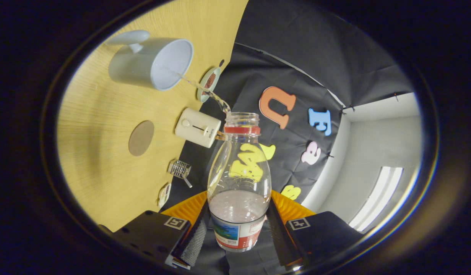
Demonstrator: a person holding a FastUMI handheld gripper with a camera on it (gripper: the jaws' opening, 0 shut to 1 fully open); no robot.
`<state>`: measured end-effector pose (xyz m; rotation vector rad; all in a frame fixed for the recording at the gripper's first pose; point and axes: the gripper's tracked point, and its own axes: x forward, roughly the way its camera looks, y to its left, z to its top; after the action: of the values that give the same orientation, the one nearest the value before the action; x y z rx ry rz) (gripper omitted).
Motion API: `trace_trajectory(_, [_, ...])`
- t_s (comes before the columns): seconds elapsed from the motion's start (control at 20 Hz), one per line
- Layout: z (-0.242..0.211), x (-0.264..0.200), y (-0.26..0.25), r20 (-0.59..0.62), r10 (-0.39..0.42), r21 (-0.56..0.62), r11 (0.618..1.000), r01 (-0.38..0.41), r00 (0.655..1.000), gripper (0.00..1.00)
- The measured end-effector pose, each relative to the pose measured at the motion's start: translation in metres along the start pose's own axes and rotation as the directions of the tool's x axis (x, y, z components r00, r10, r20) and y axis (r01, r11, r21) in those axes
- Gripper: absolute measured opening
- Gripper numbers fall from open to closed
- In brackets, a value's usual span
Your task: Take the bottle from table, then pour the juice into the cup, finally place the bottle on the coaster
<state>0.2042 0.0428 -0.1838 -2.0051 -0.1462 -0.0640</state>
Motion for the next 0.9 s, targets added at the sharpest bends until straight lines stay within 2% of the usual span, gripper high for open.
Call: trace_trajectory(0.9, [0.003, 0.004, -0.02, 0.008, -0.013, -0.117, 0.993, 0.014, 1.0, 0.81])
